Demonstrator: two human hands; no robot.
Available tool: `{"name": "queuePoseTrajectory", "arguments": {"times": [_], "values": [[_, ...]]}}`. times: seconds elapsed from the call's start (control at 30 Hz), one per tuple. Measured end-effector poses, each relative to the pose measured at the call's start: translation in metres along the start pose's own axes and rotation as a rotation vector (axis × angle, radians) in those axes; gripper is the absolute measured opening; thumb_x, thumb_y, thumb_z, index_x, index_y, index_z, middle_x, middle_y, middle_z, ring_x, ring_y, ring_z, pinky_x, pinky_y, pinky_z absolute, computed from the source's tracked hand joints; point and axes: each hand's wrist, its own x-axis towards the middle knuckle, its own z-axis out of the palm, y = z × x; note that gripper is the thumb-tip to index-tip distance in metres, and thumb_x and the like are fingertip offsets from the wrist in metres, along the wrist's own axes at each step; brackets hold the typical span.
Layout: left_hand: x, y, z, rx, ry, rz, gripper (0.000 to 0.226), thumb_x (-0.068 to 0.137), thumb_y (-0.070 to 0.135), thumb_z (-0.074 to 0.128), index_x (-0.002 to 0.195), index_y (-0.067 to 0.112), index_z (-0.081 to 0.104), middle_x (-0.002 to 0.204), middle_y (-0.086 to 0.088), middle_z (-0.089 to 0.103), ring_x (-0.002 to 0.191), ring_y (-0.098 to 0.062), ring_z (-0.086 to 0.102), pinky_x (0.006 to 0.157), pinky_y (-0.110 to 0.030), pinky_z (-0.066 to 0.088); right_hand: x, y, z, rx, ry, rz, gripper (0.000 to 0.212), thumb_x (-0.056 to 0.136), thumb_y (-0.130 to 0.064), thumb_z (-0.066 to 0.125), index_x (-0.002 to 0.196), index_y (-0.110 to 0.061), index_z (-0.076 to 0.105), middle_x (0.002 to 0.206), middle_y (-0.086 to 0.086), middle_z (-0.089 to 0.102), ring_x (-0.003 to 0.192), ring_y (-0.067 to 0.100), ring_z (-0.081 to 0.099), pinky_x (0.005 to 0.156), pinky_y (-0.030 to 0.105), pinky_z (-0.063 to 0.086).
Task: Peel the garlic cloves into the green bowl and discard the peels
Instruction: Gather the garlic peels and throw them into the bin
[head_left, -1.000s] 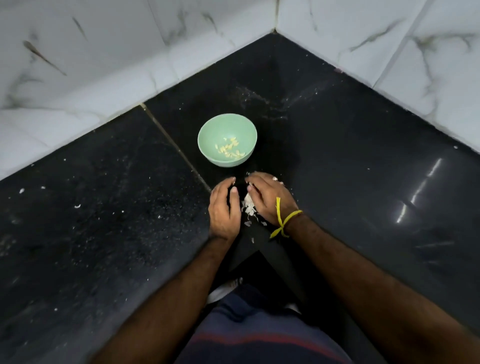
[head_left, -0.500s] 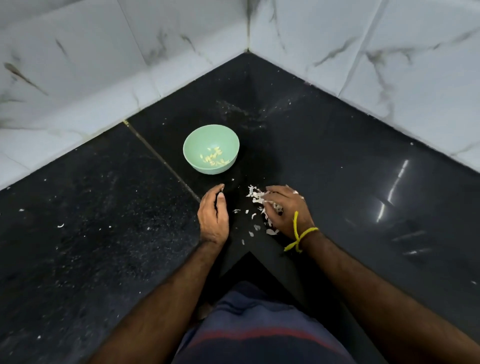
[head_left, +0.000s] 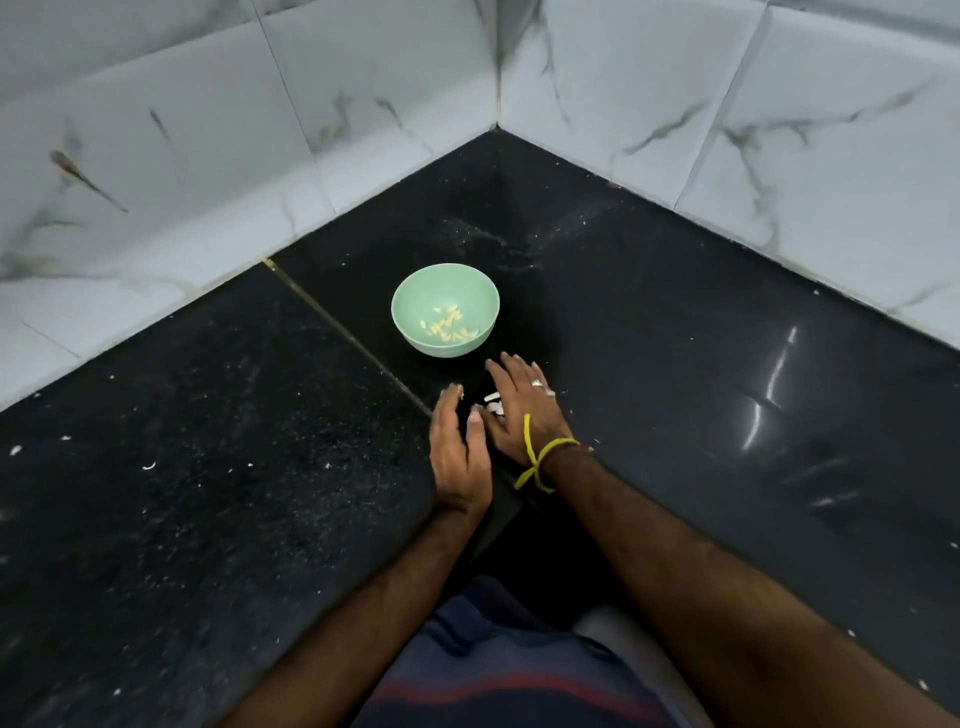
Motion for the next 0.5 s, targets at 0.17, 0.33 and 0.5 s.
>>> {"name": "queuePoseTrajectory", "arguments": {"times": [0.17,0.33,0.5], "values": [[0.001,-0.004,0.0,-0.017,0.033,-0.001,0.058,0.098,0.033,0.04,0.144,-0.002,0.047,0.148,-0.018,0.049,0.14,-0.033,0.045,0.116,-0.05,0.036,0.007,-0.005,0.015,-0.046,-0.096,-0.233,0.047,0.091,-0.035,0.045,0.119,-0.005,0.068,0.125,0.02,0.063,0.121,0.041,0.056,0.101,0.051,0.048],[0.0,-0.005,0.001,-0.038,-0.014,0.058,0.053,0.1,0.029,0.041,0.14,-0.005,0.049,0.144,-0.019,0.053,0.135,-0.034,0.05,0.113,-0.047,0.039,-0.026,0.017,0.007,-0.112,0.099,-0.317,0.028,0.09,-0.016,0.057,0.108,0.001,0.071,0.113,0.017,0.07,0.109,0.036,0.065,0.101,0.047,0.049],[0.001,-0.003,0.003,-0.069,-0.033,0.044,0.051,0.101,0.029,0.04,0.136,-0.005,0.054,0.139,-0.02,0.057,0.132,-0.032,0.053,0.113,-0.039,0.04,-0.052,0.029,-0.012,-0.179,0.167,-0.118,0.034,0.095,-0.033,0.051,0.121,-0.019,0.067,0.13,0.005,0.063,0.129,0.03,0.051,0.116,0.06,0.018]]}}
